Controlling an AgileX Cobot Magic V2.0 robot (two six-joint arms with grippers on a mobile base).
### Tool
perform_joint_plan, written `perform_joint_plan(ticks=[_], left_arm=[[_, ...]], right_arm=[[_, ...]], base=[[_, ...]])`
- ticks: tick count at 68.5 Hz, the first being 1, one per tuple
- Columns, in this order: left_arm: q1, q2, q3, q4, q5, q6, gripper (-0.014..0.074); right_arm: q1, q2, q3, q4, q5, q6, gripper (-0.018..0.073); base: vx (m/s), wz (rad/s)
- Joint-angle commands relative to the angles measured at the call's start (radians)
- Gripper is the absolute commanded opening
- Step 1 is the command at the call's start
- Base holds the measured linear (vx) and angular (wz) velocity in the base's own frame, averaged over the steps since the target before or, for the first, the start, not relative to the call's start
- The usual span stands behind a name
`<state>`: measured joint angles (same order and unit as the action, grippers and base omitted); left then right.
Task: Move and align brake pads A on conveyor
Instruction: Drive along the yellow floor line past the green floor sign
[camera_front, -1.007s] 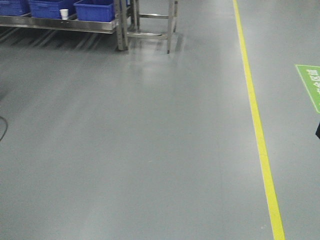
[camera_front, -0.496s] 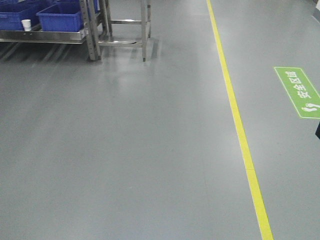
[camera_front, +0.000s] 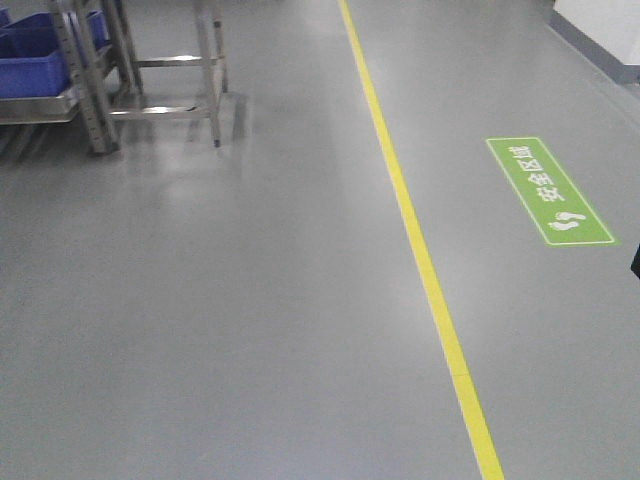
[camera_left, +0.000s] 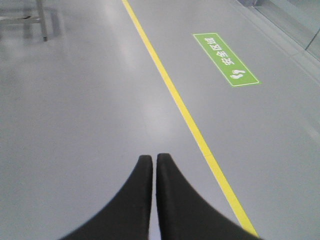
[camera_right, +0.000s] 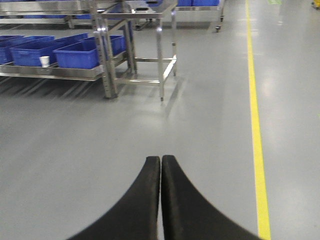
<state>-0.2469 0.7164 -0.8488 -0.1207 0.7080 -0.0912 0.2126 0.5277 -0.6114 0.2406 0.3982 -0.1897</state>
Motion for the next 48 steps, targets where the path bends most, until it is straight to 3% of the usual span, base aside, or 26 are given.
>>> perform_joint_plan(ticks=[1,48], left_arm=[[-0.005,-0.001,-0.030,-0.007,-0.063,0.000,-0.0006],[-0.005,-0.002,-0.030,-0.007,-0.063,0.000,-0.0006]], right_arm=[[-0.004,0.005,-0.025,0.001,-0.069,-0.007,-0.0003],[-0.004,0.005,-0.025,0.001,-0.069,-0.007,-0.0003]], base=[[0.45,-0.30],[0.51,-0.16]])
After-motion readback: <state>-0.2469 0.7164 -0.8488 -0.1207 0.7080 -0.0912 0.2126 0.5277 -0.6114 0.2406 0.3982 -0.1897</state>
